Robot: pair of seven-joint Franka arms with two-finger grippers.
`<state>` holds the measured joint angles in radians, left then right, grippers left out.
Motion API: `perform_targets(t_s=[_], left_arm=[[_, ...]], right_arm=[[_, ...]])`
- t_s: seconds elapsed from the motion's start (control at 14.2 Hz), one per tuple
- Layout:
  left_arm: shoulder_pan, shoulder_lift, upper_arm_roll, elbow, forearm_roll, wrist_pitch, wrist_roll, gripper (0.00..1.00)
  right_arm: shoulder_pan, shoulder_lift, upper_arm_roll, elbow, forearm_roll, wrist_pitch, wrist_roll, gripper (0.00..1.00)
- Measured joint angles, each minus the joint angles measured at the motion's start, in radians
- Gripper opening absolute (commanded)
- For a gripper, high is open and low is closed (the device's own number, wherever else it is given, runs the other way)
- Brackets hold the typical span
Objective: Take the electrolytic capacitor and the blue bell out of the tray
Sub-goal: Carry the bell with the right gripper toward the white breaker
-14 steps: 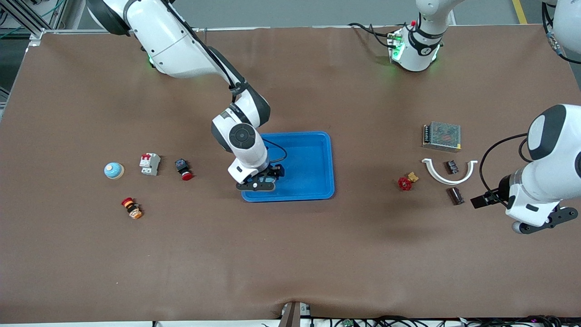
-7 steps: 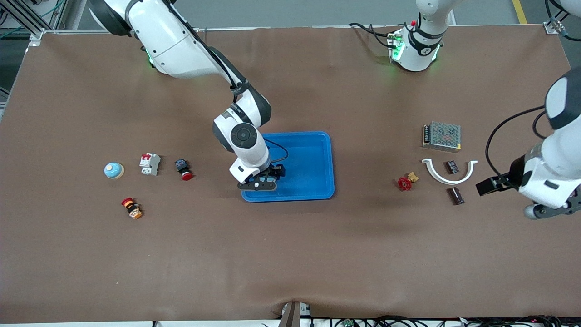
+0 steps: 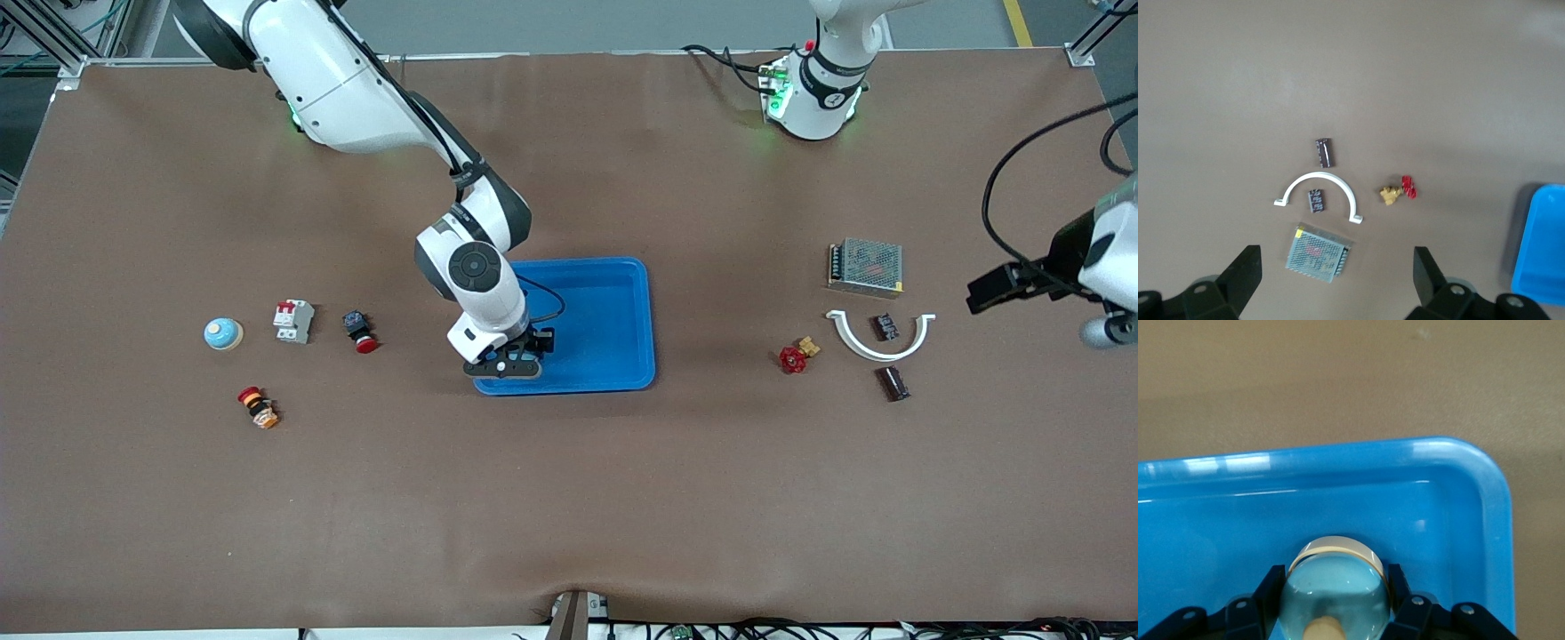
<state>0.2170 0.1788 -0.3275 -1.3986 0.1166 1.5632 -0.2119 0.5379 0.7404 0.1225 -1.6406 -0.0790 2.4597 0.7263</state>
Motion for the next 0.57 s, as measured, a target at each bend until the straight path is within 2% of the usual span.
perform_targets(t_s=[0.28, 0.57], left_arm=[[-0.118, -0.108, 0.137, -0.096, -0.048, -0.005, 0.076, 1.00], [-0.129, -0.169, 0.180, -0.153, -0.073, -0.017, 0.097, 1.00]], right_arm=[[-0.027, -0.017, -0.009, 0.110, -0.001, -0.221, -0.069, 0.42], [-0.107, -0.094, -0.012, 0.151, -0.001, -0.357, -0.306, 0.42]])
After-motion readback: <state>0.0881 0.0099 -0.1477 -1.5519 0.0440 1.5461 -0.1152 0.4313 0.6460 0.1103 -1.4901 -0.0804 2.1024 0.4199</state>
